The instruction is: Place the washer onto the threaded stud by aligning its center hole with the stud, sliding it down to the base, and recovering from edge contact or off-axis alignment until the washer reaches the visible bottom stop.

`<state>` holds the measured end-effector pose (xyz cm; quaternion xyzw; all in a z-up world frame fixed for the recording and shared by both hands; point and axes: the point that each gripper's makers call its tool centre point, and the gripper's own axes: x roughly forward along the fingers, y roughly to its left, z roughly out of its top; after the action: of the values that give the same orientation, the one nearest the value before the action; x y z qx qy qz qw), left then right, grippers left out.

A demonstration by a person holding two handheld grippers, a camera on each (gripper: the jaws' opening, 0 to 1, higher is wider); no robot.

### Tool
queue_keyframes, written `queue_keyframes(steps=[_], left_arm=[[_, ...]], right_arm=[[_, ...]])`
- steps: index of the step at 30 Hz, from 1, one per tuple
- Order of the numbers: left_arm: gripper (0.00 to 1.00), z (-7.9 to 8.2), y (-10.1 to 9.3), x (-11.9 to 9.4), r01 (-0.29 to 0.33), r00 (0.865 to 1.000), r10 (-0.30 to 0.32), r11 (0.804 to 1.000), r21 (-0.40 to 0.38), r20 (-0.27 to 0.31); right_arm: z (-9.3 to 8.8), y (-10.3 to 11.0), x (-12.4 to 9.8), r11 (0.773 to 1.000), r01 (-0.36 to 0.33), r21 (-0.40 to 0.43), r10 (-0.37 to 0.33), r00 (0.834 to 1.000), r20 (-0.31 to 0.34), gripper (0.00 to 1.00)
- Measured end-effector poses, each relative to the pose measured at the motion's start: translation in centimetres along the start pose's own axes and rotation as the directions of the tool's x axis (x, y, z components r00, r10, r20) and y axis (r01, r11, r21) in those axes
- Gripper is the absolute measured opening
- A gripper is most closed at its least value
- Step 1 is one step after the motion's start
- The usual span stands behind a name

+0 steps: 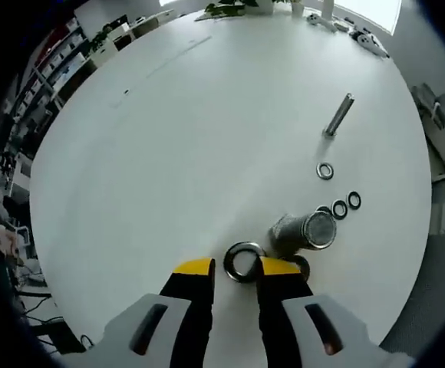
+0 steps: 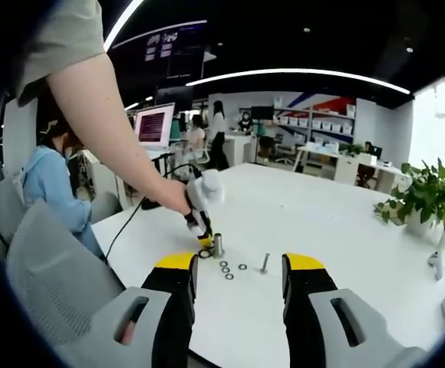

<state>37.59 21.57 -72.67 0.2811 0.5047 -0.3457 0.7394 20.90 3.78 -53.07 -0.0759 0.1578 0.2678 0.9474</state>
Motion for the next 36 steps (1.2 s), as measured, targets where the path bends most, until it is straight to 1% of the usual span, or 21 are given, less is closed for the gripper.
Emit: queue_keyframes(steps=[5, 8, 9, 11, 14, 18, 20, 23, 26, 27, 28, 29, 30, 36], left_arm=[[0.19, 0.6, -0.7, -0.3, 0.022, 1.0, -0.022, 1.0, -0.022, 0.019], [0.19, -0.3, -0.8, 0.1, 0.028, 0.999, -0.028, 1.0, 0.013, -0.029], [0.18, 0.0, -0.8, 0.0, 0.03, 0.999, -0.03, 1.0, 0.005, -0.013], [0.18, 0.1, -0.4, 0.2, 0.02, 1.0, -0.02, 1.0, -0.009, -0.018], [0.18, 0.0, -0.1, 0.1, 0.007, 1.0, -0.007, 1.0, 0.0, -0.028], [0.18, -0.1, 0.0, 0.2, 0.016, 0.999, -0.016, 1.0, -0.01, -0.038], [0.19, 0.1, 0.0, 0.3, 0.026, 0.999, -0.027, 1.0, -0.014, -0.031], [0.19, 0.3, 0.0, 0.4, 0.027, 0.999, -0.028, 1.0, -0.008, -0.038], [0.19, 0.3, 0.1, 0.6, 0.039, 0.998, -0.04, 0.999, -0.031, -0.047], [0.22, 0.1, 0.1, 0.7, 0.038, 0.997, -0.04, 0.999, -0.038, -0.059], [0.22, -0.6, -0.2, 0.9, 0.056, 0.993, -0.059, 0.998, -0.033, -0.099], [0.22, 0.4, -0.1, 1.0, 0.042, 0.998, -0.043, 0.999, -0.026, -0.042], [0.21, 0.0, -0.2, 1.0, 0.049, 0.996, -0.051, 0.998, -0.03, -0.07], [0.21, 0.0, -0.4, 0.4, 0.057, 0.994, -0.06, 0.998, -0.028, -0.087]], right_arm=[[0.1, 0.1, 0.0, 1.0, -0.003, -0.003, 0.003, 1.0, 0.002, 0.46], [0.0, 0.1, 0.0, 1.0, -0.001, -0.001, 0.001, 1.0, 0.0, 0.46], [0.0, 0.0, 0.0, 1.0, 0.0, -0.001, 0.0, 1.0, 0.001, 0.46], [0.0, 0.0, -0.1, 1.0, 0.001, 0.0, -0.001, 1.0, 0.001, 0.46], [0.0, 0.0, -0.1, 1.0, 0.002, -0.002, -0.002, 1.0, 0.001, 0.46], [0.0, 0.0, -0.1, 1.0, 0.003, 0.0, -0.003, 1.0, 0.001, 0.46], [0.0, -0.1, -0.1, 1.0, 0.004, 0.001, -0.004, 1.0, 0.0, 0.46], [0.0, 0.0, -0.1, 1.0, 0.004, -0.001, -0.004, 1.0, 0.001, 0.46], [-0.1, 0.0, 0.0, 1.0, 0.003, -0.002, -0.003, 1.0, -0.003, 0.46], [0.0, -0.1, -0.1, 1.0, 0.004, -0.002, -0.004, 1.0, -0.001, 0.46], [0.0, -0.1, 0.0, 1.0, 0.005, 0.0, -0.005, 1.0, -0.001, 0.46], [0.0, -0.1, -0.1, 1.0, 0.005, 0.0, -0.005, 1.0, -0.001, 0.46], [-0.1, -0.1, -0.1, 1.0, 0.007, 0.0, -0.007, 1.0, -0.002, 0.46], [-0.2, -0.1, 0.0, 1.0, 0.008, 0.0, -0.008, 1.0, -0.007, 0.46]])
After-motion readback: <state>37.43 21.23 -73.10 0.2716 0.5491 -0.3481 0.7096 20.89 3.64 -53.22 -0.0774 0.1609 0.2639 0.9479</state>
